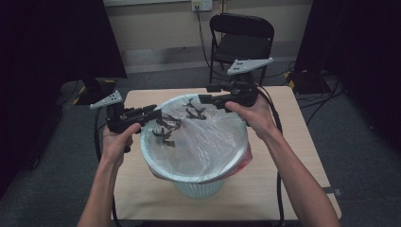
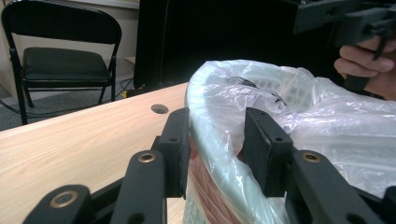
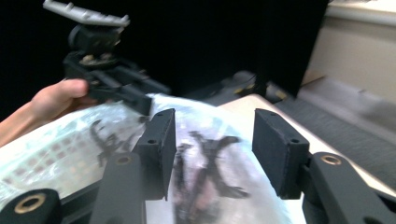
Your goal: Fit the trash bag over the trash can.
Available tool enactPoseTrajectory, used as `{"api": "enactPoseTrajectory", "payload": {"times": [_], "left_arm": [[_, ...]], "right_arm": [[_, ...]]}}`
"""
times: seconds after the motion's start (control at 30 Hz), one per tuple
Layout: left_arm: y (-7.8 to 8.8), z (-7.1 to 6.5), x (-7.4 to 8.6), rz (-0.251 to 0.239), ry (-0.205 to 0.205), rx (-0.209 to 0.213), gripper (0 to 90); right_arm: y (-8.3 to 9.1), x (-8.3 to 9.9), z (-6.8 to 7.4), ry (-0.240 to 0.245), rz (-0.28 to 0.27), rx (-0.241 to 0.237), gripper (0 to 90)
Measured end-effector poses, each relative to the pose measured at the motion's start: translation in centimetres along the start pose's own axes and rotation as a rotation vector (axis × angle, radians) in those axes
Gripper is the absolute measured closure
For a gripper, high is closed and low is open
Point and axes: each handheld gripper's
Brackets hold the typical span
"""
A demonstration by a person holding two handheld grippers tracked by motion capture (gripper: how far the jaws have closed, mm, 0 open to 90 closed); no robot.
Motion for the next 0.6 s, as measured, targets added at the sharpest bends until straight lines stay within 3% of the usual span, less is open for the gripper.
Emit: {"api": "enactPoseTrajectory", "payload": {"times": [0.1, 0.2, 0.3, 0.37, 0.43, 0.6], "left_arm": [[-0.3, 0.2, -0.1, -0.001, 0.004, 0.005, 62.6], [-0.7, 0.2, -0.3, 0.002, 0.001, 0.002, 64.2], [-0.9, 0.1, -0.4, 0.004, 0.001, 0.002, 64.6], [-1.0, 0.2, -0.4, 0.002, 0.003, 0.000, 64.7], [-1.0, 0.2, -0.3, 0.008, 0.003, 0.004, 64.0], [-0.7, 0.3, -0.3, 0.009, 0.009, -0.003, 58.5]], "right_arm": [[-1.3, -0.5, 0.7, 0.019, 0.044, -0.027, 52.2], [-3.0, -1.0, 1.3, 0.024, 0.099, -0.085, 52.2], [-5.3, -1.1, 1.9, 0.013, 0.176, -0.153, 53.7], [-7.3, -0.7, 2.3, 0.030, 0.257, -0.204, 53.9], [-8.6, -0.2, 2.6, 0.034, 0.305, -0.207, 51.9], [-11.2, 1.0, 3.1, 0.071, 0.436, -0.159, 40.7]]}}
Point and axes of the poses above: each handheld gripper's, and its own axes: y roughly backward along the jaws, x roughly out of its underside, z roughly to its left, and after that the axes turned 2 degrees about y, right-handed
